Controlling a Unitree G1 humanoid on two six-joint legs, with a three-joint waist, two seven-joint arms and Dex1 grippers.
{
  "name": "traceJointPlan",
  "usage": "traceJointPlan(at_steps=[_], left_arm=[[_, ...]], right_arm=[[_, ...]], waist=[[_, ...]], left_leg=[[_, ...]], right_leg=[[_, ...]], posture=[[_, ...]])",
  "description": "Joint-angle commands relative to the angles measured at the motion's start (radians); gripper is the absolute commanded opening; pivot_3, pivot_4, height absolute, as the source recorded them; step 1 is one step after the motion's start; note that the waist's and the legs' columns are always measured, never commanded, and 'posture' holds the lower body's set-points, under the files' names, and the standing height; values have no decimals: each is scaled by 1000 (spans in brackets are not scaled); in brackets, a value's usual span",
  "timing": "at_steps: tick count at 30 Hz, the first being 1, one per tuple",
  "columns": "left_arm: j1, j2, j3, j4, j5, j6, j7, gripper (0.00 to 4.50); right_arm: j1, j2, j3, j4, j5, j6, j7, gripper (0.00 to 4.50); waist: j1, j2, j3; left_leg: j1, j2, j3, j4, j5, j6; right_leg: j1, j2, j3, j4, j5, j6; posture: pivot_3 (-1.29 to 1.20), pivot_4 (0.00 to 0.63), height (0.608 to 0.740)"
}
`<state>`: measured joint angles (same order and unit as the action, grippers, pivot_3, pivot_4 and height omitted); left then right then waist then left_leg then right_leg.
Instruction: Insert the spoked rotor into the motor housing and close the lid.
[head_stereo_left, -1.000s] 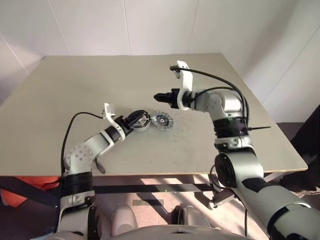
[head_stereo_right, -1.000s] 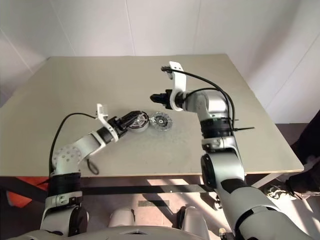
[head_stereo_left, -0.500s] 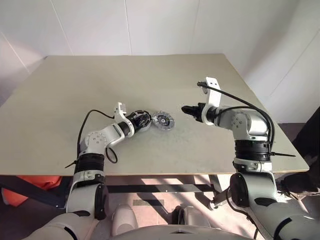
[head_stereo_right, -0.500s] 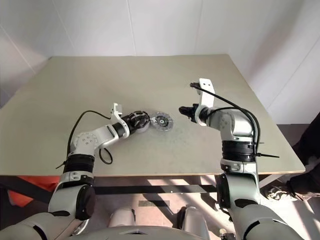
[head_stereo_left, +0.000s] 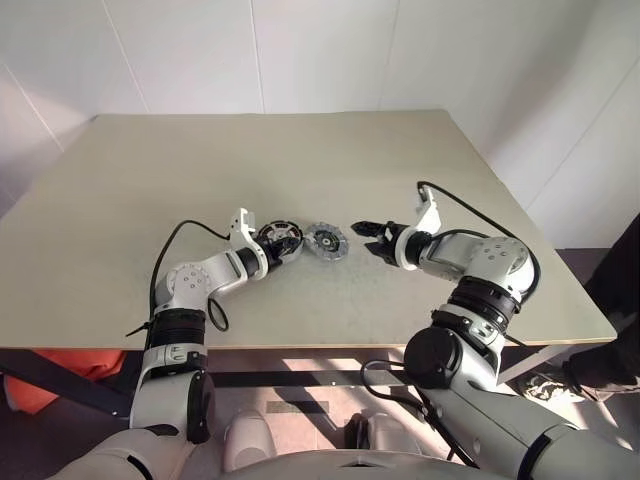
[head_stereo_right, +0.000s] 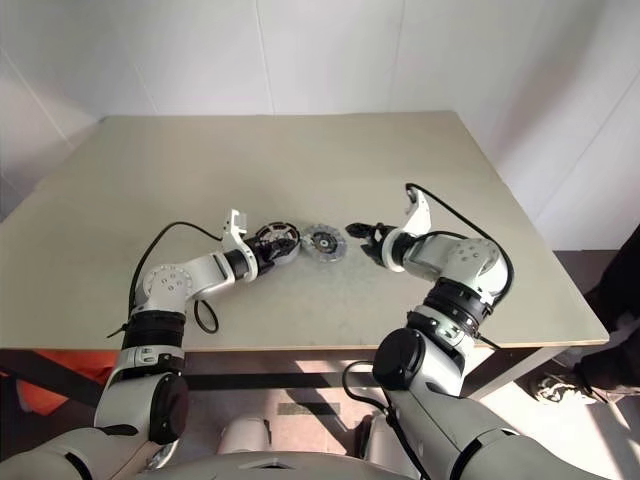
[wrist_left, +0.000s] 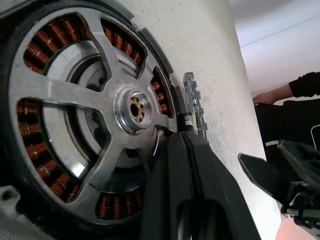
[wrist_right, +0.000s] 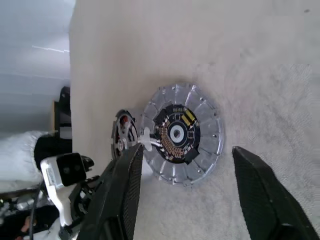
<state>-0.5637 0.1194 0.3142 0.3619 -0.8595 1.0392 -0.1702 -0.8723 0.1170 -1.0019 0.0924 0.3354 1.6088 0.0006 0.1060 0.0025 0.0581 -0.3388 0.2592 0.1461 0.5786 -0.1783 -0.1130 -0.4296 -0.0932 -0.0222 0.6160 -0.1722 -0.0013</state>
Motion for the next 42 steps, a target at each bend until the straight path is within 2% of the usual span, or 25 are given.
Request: traceJointPlan(at_steps=[1, 2, 4, 8, 16, 24, 32, 42], left_arm=[[4, 17, 1, -23, 22, 20, 4, 0], [5, 20, 2, -24, 24, 24, 3, 0], [7, 25, 4, -28, 26, 32, 0, 0], [6, 34, 7, -30, 32, 44, -2, 0], [-4, 44, 0, -18, 54, 54, -11, 0], [19, 48, 15, -59, 47, 61, -18, 0], [52, 34, 25, -102, 41, 71, -2, 0], [66, 53, 45, -134, 38, 100, 11, 0]], right_arm=[[-69, 114, -129, -18, -20, 6, -99, 4098], [-62, 124, -126, -21, -13, 6, -111, 4379], [-45, 144, -121, -35, 3, 6, -132, 4379], [-25, 163, -127, -44, 50, 6, -161, 4379], [45, 246, -16, -24, 282, 6, -220, 4379], [104, 207, 63, 29, 425, 6, -326, 4379], [164, 188, 120, 63, 468, 6, -367, 4379], [176, 214, 148, 132, 426, -10, -324, 4379]], waist=[[0, 0, 0], [-1, 1, 0], [-3, 6, -3], [-4, 8, -4], [-9, 10, -5], [-10, 10, -5], [-10, 10, -5], [-12, 10, -6]], left_leg=[[0, 0, 0, -1, 0, 0], [-1, 0, 0, -2, 0, 0], [-1, 0, 0, -3, 0, 0], [1, 0, 0, -3, 0, 0], [1, 0, 0, -4, 0, 0], [1, 0, 0, -5, 0, 0], [-1, 0, 0, -8, 0, 0], [0, 0, 0, -8, 0, 0]], right_leg=[[0, 0, 0, -1, 0, 0], [1, 0, 0, -1, 0, 0], [1, 0, 0, -1, 0, 1], [1, 1, 0, -1, -1, 1], [2, 1, 0, -2, -1, 2], [2, 1, 0, -4, -1, 2], [1, 1, -1, -8, -1, 2], [2, 1, -1, -8, -1, 3]], posture=[[0, 0, 740], [0, 0, 740], [0, 0, 740], [0, 0, 740], [0, 0, 740], [0, 0, 740], [0, 0, 740], [0, 0, 740]])
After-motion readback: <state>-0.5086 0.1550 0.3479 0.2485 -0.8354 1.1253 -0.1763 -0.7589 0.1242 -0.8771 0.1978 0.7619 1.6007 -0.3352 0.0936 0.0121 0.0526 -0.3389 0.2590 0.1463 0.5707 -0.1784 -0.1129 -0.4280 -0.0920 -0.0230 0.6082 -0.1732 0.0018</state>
